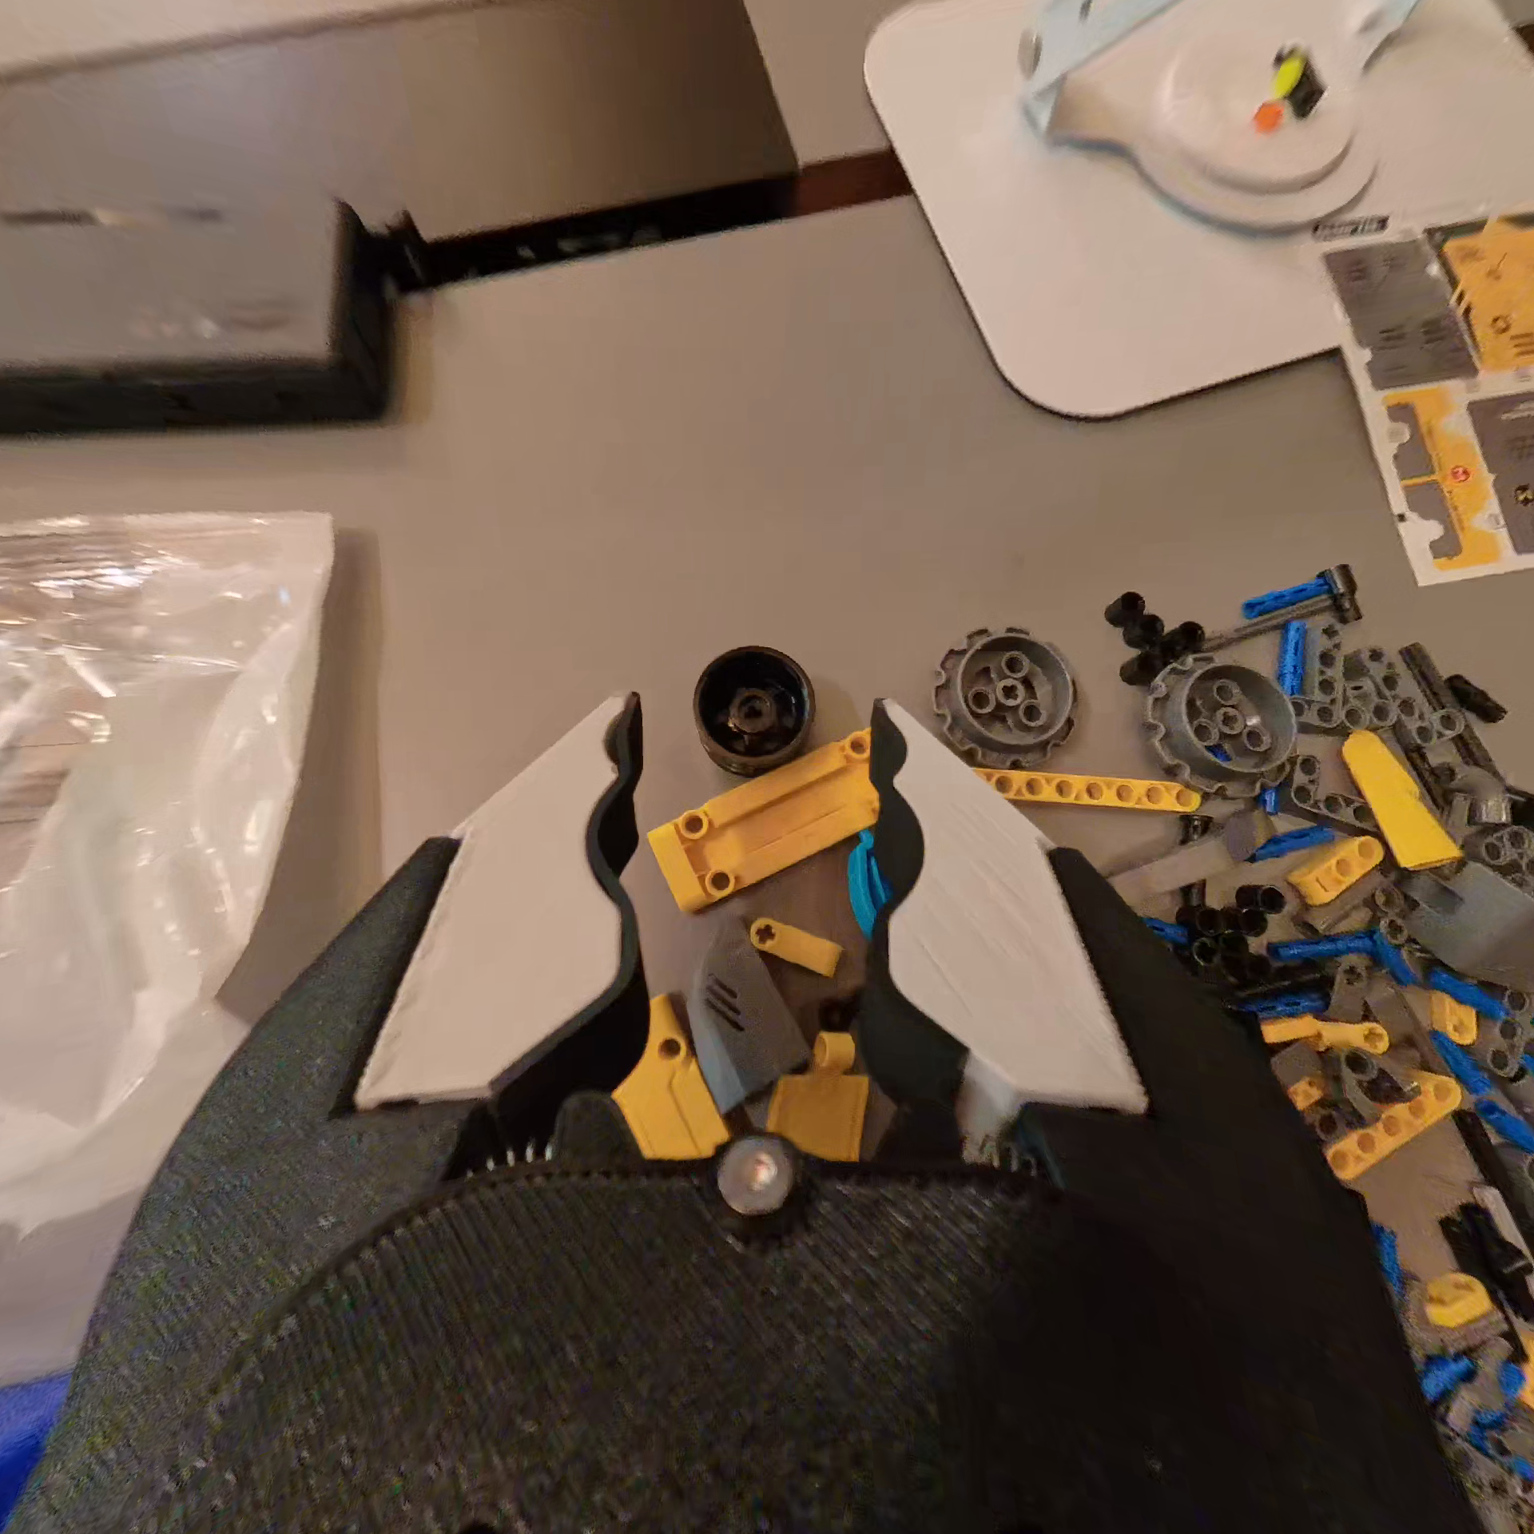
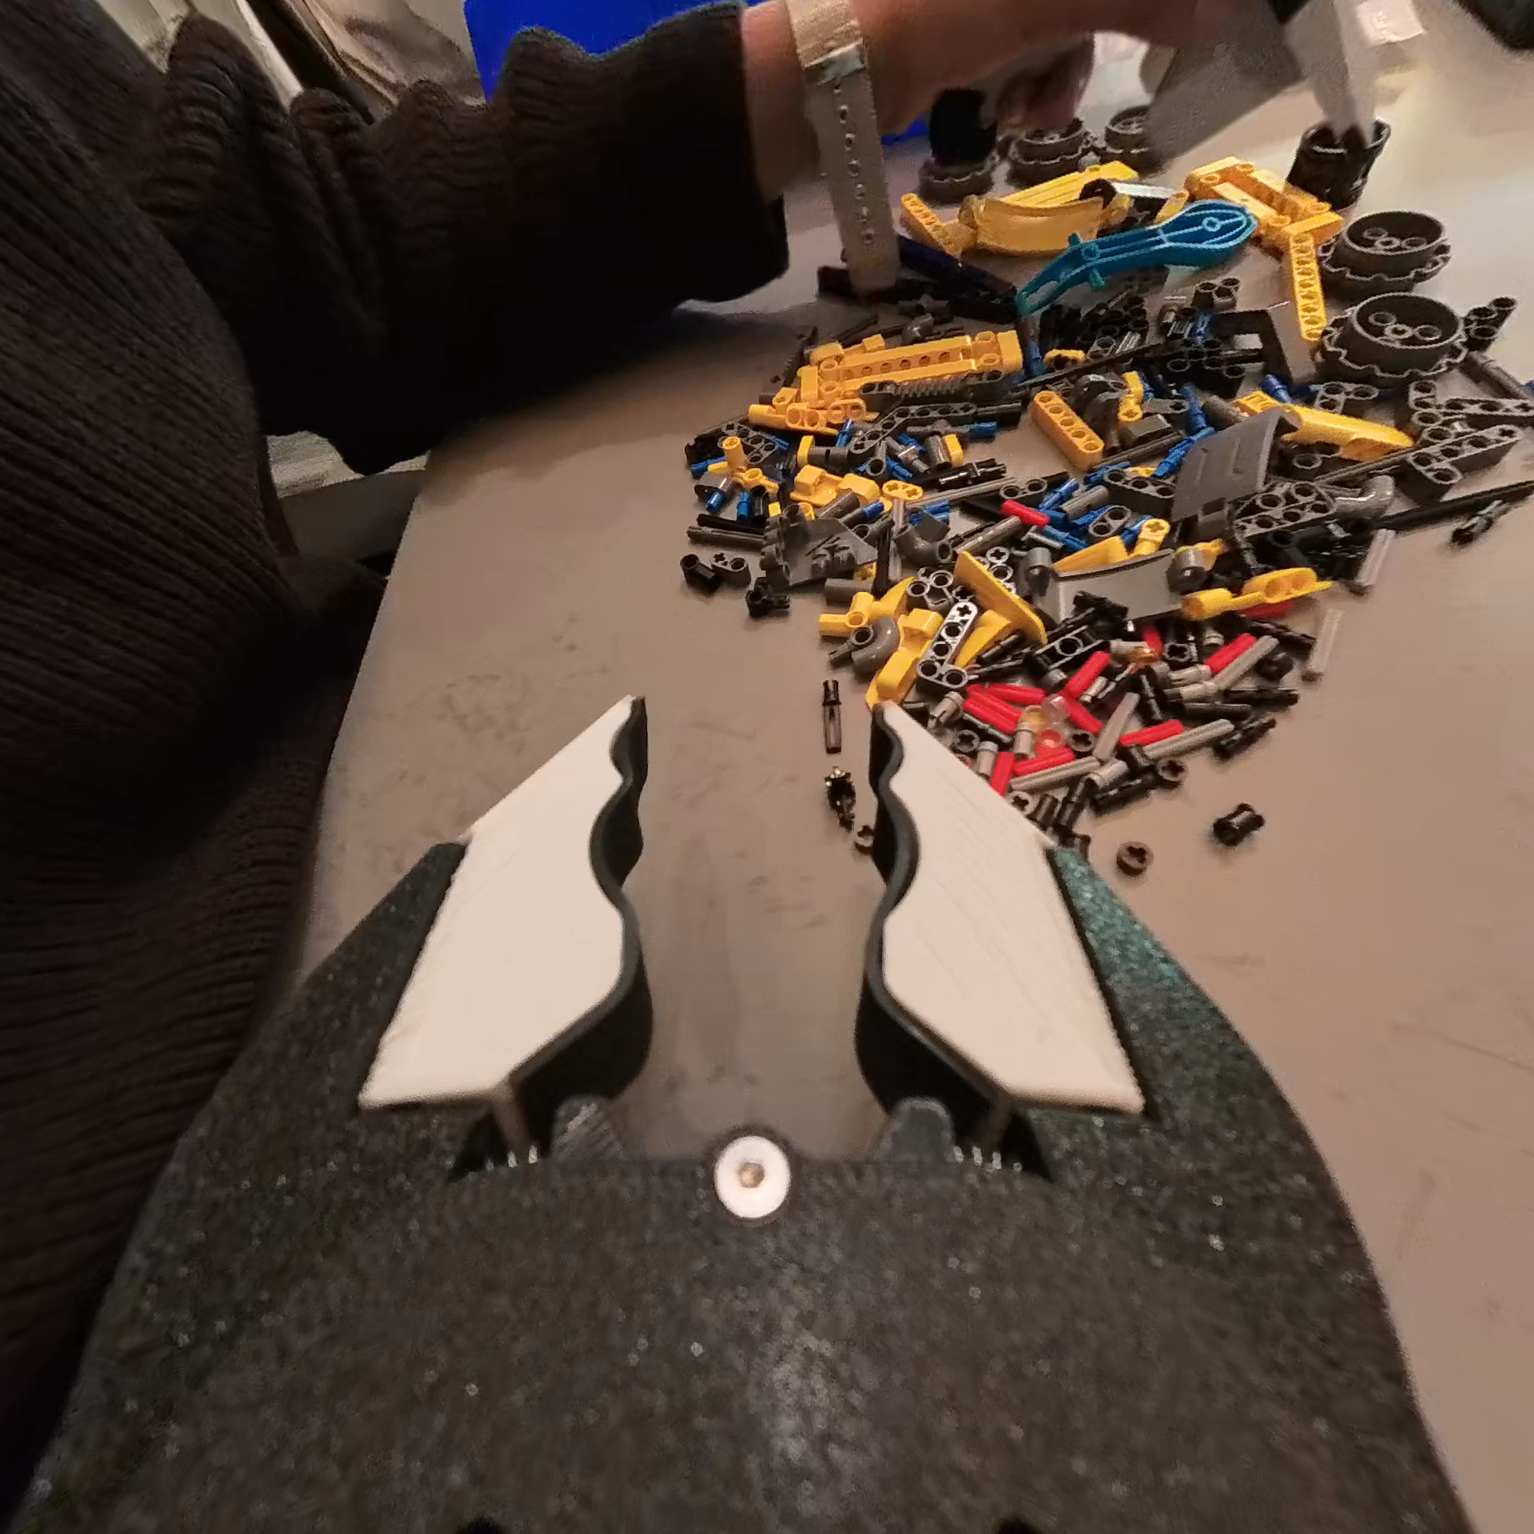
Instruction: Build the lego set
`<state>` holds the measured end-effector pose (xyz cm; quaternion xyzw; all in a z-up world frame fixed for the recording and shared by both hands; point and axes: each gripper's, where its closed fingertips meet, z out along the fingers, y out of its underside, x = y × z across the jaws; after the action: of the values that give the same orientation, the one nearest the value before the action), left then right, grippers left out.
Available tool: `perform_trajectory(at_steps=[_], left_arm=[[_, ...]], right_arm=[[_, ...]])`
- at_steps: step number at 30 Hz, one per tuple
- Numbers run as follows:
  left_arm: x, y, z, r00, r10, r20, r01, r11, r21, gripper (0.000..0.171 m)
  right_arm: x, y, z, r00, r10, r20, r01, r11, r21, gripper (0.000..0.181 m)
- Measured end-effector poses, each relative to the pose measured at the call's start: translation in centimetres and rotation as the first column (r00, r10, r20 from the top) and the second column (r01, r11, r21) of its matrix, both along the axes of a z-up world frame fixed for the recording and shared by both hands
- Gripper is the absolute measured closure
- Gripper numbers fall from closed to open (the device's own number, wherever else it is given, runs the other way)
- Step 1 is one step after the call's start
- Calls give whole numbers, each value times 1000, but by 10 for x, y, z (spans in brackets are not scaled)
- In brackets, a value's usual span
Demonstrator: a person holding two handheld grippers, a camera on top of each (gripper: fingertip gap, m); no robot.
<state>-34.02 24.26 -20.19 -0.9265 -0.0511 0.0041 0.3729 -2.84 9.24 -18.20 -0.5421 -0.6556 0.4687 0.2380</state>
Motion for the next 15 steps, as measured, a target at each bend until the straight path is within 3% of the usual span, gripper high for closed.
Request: perform_trajectory(at_steps=[3, 6, 8, 11, 13, 14, 15], left_arm=[[0, 2, -11, 1000, -7, 15, 8, 998, -57, 146], [-2, -1, -4, 1000, -7, -18, 7, 999, -40, 146], [11, -3, 19, 999, -39, 7, 38, 998, 46, 146], [68, -15, 74, 972, -206, 111, 170, 947, 273, 146], [125, -35, 111, 898, -394, 195, 276, 851, 447, 146], [157, -49, 127, 831, -490, 263, 301, 794, 528, 146], [189, -66, 146, 728, -593, 345, 304, 730, 612, 146]], right_arm=[[1, 1, 2, 1000, -5, -7, 5, 1000, -16, 127], [1, 3, 3, 1000, -11, -14, 11, 999, -34, 127], [1, 4, 4, 1000, -17, -17, 16, 999, -44, 127], [0, 8, 8, 998, -42, -41, 39, 998, -55, 127], [-1, 14, 15, 994, -80, -76, 76, 996, -52, 127], [-2, 17, 20, 988, -107, -107, 103, 994, -36, 125], [-3, 20, 27, 979, -134, -151, 134, 991, -9, 121]])
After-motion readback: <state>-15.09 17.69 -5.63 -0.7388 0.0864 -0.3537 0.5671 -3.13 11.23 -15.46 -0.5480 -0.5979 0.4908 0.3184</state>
